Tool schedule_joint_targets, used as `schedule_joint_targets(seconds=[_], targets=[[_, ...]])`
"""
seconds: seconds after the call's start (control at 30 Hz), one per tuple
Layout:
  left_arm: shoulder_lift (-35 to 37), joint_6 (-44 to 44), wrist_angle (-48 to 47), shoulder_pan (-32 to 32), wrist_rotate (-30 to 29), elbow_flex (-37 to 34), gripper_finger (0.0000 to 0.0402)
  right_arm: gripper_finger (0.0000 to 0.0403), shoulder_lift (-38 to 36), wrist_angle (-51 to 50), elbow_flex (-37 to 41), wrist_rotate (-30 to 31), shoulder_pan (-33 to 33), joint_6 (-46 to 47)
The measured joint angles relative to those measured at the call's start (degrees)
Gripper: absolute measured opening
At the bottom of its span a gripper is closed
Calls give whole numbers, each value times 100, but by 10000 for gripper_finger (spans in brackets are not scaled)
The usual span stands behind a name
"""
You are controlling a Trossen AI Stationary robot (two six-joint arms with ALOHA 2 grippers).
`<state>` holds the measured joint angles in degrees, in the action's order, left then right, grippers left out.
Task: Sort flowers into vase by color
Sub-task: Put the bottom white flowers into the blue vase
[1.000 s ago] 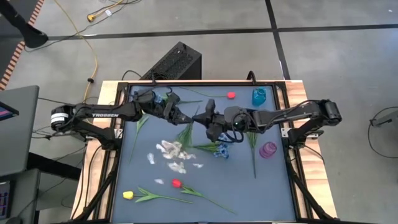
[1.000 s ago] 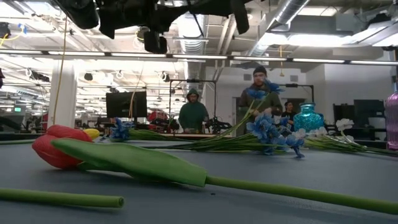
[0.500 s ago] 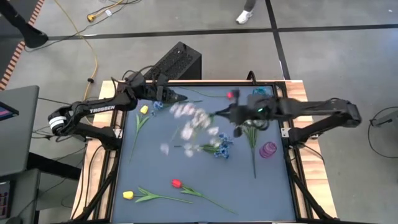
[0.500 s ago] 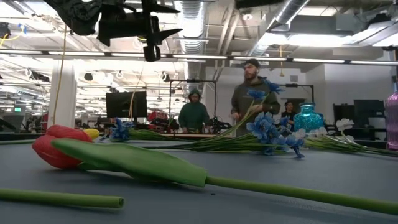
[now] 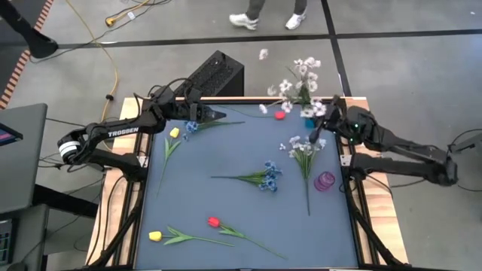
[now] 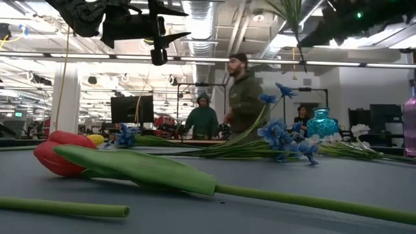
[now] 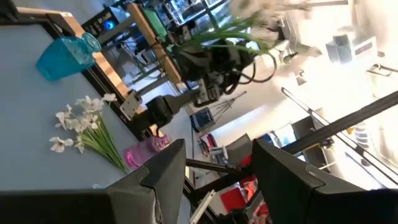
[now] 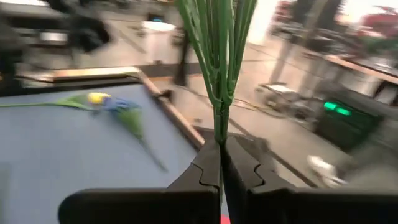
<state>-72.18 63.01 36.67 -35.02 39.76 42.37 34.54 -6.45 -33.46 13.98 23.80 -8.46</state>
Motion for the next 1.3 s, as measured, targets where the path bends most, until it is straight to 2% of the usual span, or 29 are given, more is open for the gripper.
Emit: schedule_joint_targets(seconds=[0.13,0.33,0.47,0.67,0.87,1.17,1.3], targets=[[0,-146,-2,110,-133,0,173,26,-273,472,522,639,376,62],[0,-189,0,230,-271,0,173,26,-266,1359,1056,1188,840,297],[0,-173,-9,236,-272,0,173,26,-223,1466,1244,1612,1014,422],[0,-98,-39,234,-273,0,173,26,-186,1576,1445,1653,1095,844],[0,-83,-152,234,-294,0,173,26,-86,1543,1574,2014,1107,1098],[-4,-86,-306,234,-312,0,173,26,267,1646,1574,2183,1109,1016],[-4,-82,-305,234,-312,0,173,26,484,2051,1574,2236,1109,703]])
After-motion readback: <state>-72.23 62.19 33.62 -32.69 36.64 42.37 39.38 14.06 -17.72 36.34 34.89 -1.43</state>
